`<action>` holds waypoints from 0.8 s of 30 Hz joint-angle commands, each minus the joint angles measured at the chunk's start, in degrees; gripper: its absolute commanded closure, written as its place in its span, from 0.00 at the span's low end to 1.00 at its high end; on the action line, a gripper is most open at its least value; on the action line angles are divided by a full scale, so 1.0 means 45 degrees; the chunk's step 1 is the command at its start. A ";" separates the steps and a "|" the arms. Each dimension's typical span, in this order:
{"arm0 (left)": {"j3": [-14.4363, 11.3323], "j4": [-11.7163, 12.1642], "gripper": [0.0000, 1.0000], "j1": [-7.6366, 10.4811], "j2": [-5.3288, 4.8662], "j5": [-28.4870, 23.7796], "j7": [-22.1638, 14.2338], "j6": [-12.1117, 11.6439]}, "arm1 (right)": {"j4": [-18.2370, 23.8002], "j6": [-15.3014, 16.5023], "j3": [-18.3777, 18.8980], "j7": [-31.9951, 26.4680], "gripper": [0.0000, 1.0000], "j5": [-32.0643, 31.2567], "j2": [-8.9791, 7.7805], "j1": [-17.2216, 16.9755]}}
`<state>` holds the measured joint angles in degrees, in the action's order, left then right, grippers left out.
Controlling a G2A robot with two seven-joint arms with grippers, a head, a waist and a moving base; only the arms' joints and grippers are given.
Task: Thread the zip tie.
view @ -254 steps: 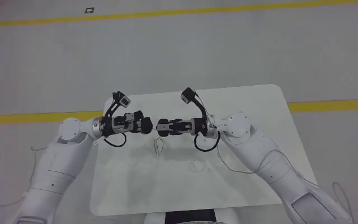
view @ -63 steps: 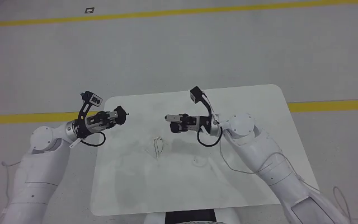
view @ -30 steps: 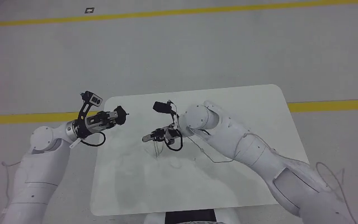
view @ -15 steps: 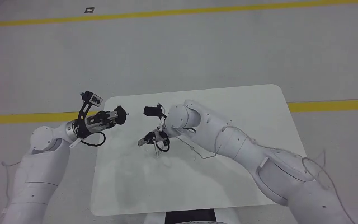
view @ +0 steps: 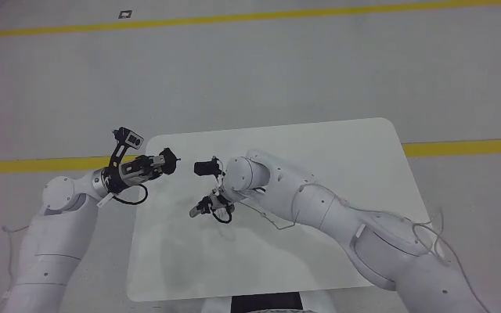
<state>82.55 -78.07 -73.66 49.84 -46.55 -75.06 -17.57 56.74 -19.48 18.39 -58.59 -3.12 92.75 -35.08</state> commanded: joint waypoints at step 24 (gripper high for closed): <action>0.0000 0.0000 1.00 0.0000 0.0000 0.0000 0.0000 0.0000 | -0.1030 0.0001 -0.0414 0.0738 0.00 -0.1389 0.0874 -0.0030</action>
<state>82.55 -78.07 -73.66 49.84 -46.55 -75.06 -17.57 52.61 -19.49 16.57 -55.46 -9.02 96.36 -35.21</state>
